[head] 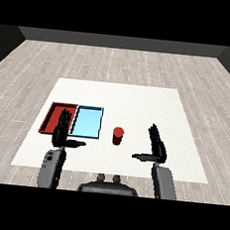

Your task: Pick the red can and put it in the red box

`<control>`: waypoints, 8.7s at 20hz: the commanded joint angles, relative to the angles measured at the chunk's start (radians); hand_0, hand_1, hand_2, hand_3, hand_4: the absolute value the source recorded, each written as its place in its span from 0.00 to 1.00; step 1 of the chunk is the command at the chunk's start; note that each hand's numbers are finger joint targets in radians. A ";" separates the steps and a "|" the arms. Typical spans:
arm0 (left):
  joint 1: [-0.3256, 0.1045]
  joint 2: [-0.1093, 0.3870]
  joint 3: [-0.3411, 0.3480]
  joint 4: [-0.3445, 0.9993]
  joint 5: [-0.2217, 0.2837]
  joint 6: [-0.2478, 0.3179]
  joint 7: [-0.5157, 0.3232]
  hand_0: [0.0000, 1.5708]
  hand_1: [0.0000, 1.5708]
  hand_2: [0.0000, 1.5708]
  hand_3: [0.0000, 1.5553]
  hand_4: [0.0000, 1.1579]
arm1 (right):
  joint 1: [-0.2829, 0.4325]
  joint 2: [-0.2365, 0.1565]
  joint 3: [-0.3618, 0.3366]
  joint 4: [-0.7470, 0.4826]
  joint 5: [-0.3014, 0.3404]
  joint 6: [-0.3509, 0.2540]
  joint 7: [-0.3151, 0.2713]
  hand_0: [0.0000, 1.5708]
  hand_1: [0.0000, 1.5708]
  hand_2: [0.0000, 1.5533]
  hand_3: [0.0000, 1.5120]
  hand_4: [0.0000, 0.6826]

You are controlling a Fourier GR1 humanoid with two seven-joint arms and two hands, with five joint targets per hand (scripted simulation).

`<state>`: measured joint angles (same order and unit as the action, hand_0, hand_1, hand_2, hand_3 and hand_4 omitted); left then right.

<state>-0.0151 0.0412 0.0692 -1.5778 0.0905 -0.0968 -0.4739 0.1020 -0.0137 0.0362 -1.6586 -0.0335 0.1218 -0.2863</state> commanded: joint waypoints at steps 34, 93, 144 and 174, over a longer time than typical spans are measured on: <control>0.015 -0.017 -0.032 -0.053 0.010 0.022 0.044 0.00 0.00 0.00 0.00 0.00 | -0.294 0.014 0.312 0.462 -0.338 -0.279 -0.142 0.00 0.00 0.00 0.00 0.00; -0.025 0.024 0.036 -0.034 0.070 -0.010 0.041 0.00 0.00 0.00 0.00 0.00 | -0.695 0.014 0.624 0.964 -0.721 -0.613 -0.232 0.97 0.97 0.95 0.95 0.84; -0.191 -0.041 -0.353 -0.019 -0.079 0.241 0.314 0.00 0.00 0.00 0.00 0.00 | -0.565 -0.109 0.391 0.181 -0.255 -0.653 -0.022 0.90 0.90 0.91 0.92 0.92; -0.270 -0.041 -0.540 0.225 0.108 0.375 0.210 0.00 0.00 0.00 0.00 0.00 | -0.585 0.014 0.441 0.153 -0.174 -0.643 0.004 0.92 0.92 0.92 0.92 0.96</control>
<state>-0.2814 0.0000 -0.4562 -1.3431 0.1749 0.2623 -0.2612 -0.4052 -0.0019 0.4435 -1.5271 -0.1632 -0.4617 -0.3024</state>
